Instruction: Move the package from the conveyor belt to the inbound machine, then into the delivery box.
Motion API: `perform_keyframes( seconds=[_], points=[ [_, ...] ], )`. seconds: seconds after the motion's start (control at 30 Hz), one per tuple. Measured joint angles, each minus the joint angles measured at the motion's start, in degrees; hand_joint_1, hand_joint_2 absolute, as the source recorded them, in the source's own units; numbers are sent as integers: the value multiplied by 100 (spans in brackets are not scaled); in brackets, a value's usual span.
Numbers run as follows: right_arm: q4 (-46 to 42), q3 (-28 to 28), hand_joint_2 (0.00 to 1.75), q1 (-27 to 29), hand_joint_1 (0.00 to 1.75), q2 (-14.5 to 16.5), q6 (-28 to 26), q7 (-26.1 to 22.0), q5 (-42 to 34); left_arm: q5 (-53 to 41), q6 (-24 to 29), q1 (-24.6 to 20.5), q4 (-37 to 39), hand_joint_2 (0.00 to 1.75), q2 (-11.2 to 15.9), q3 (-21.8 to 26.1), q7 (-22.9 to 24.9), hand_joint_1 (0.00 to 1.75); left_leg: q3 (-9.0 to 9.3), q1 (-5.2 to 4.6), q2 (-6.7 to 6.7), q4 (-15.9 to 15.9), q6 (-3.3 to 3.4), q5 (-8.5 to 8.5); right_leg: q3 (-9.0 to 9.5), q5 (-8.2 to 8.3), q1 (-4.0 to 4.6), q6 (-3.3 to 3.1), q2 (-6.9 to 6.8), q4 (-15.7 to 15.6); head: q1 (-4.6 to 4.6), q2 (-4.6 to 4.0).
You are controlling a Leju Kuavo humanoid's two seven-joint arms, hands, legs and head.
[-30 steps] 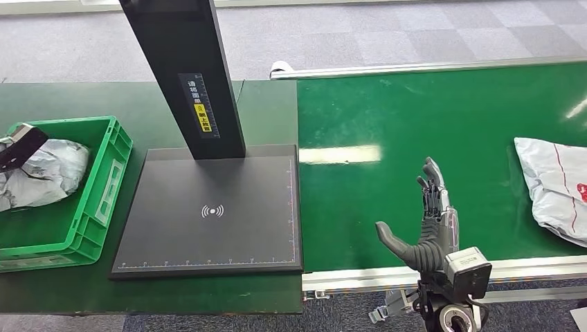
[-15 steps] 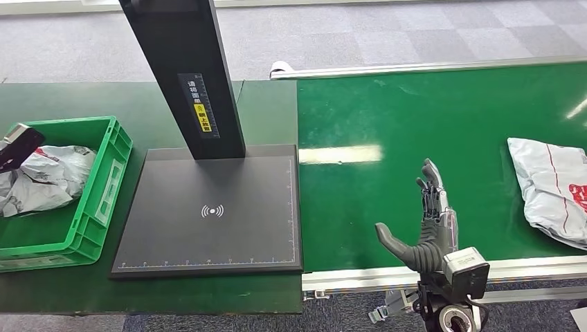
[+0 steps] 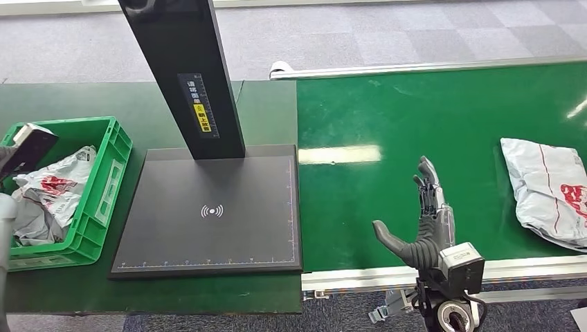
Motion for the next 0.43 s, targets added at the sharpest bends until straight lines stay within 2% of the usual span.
perform_keyframes(
  seconds=[0.1,0.23,0.37,0.43],
  points=[
    [43,2,175,-22,0,-4,0,12,1,994,-476,295,-754,175,-282,-113,-332,0,-1,-2,-3,0,1,0,2,0,-2,0,-1,0,1,0],
    [91,2,175,-35,0,-8,-2,57,10,2314,-1285,805,-1831,175,-714,-416,-474,0,0,-8,-2,0,5,-4,4,0,-8,1,0,-3,1,0],
    [106,0,175,-33,0,-21,-9,129,38,2584,-1195,1331,-2596,175,-1064,-732,-571,0,0,-9,-1,1,8,-7,2,0,-10,2,0,-4,0,0],
    [107,-1,175,-29,0,-24,-15,141,47,2595,-1124,1484,-2777,175,-1156,-814,-593,0,1,-9,-1,1,8,-8,1,0,-9,2,0,-4,0,0]
  ],
)
